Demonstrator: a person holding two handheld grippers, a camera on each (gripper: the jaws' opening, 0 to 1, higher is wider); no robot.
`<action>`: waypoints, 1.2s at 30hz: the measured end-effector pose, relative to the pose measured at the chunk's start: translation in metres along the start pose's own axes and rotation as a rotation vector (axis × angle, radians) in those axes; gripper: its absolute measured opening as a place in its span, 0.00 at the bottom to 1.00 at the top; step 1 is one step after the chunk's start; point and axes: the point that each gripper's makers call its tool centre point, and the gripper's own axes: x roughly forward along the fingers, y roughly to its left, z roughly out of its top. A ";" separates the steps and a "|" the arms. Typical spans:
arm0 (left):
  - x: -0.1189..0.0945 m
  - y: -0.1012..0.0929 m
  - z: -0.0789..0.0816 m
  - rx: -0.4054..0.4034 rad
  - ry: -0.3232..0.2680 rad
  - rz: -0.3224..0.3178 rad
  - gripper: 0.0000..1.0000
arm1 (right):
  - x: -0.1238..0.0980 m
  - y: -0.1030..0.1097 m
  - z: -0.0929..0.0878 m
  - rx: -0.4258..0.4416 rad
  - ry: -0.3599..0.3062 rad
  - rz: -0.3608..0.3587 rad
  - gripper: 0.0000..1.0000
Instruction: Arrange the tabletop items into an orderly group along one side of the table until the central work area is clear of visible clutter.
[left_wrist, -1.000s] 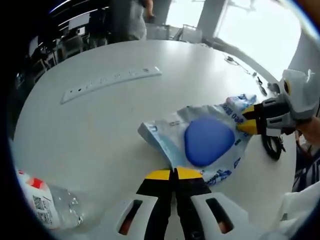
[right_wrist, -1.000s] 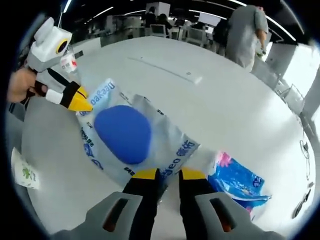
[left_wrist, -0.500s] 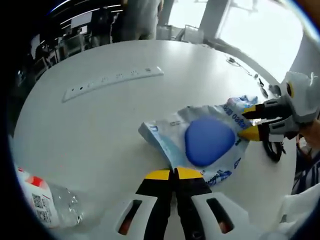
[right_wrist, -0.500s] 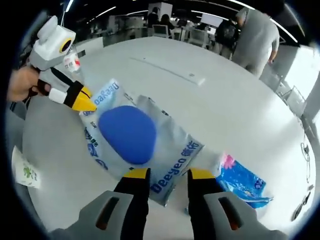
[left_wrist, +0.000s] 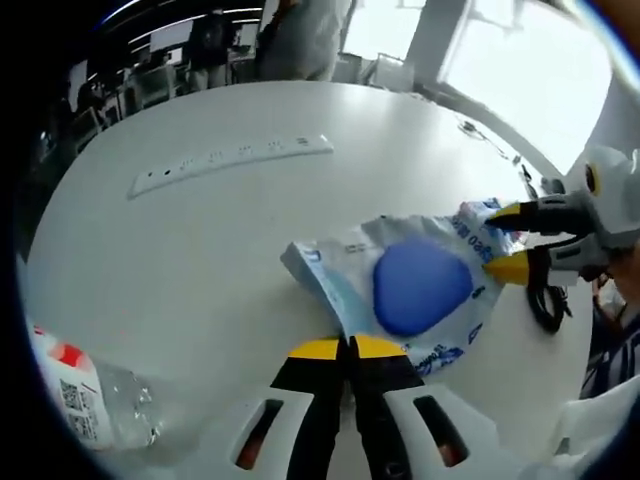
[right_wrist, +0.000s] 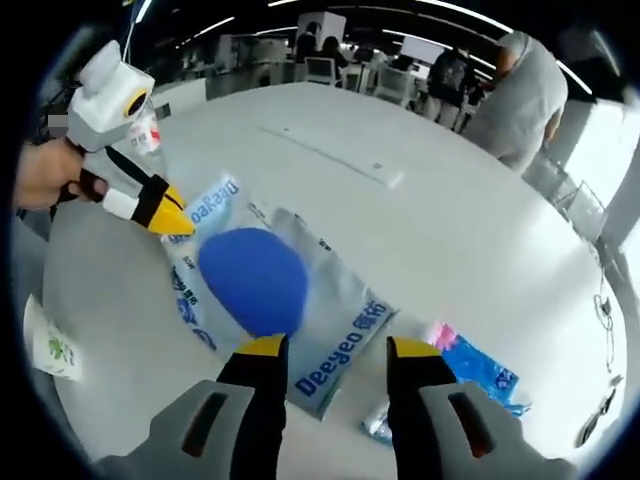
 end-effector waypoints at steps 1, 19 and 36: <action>0.000 0.000 0.000 -0.005 -0.002 0.002 0.00 | -0.002 -0.001 0.003 -0.004 -0.006 -0.007 0.36; -0.005 -0.003 0.008 0.045 -0.064 0.024 0.41 | -0.027 -0.002 0.024 0.047 -0.174 -0.003 0.47; -0.040 -0.018 0.021 0.158 -0.172 -0.030 0.79 | -0.053 0.003 0.019 0.089 -0.200 0.005 0.72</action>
